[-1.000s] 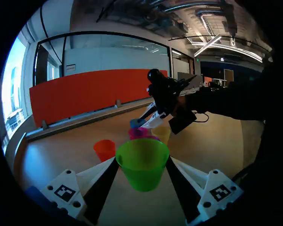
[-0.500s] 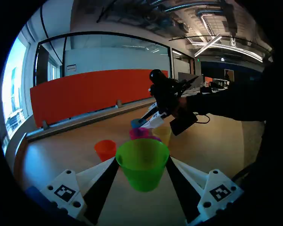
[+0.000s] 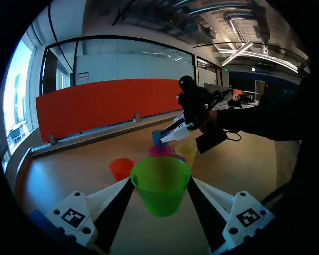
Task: Pour water
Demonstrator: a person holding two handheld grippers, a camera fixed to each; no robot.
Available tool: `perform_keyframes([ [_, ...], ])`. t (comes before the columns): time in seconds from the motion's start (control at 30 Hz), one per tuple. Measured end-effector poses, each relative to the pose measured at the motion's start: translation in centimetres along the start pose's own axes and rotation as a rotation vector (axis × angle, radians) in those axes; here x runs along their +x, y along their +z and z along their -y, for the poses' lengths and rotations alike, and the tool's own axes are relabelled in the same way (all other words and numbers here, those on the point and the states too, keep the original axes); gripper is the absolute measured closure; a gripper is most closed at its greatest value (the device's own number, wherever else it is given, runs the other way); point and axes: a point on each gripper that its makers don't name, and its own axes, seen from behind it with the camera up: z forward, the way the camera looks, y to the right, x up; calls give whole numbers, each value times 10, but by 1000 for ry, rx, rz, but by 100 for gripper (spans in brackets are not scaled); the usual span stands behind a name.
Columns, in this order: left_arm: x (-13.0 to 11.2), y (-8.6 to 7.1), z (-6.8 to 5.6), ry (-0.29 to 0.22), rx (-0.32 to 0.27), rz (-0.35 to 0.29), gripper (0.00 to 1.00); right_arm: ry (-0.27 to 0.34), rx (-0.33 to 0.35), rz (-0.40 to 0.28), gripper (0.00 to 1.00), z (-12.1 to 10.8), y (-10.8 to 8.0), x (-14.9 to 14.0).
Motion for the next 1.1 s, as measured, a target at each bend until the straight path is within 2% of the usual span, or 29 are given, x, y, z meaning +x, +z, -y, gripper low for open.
perform_keyframes([
  [0.5,4,3,0,3,-5,-10,13,21,-31,-144,9,10,-47,39],
  [0.8,6,2,-3,8,-9,-14,13,6,-46,-228,9,25,-79,58],
  [1.1,8,2,-6,17,-17,-20,13,7,-64,-303,9,41,-111,65],
])
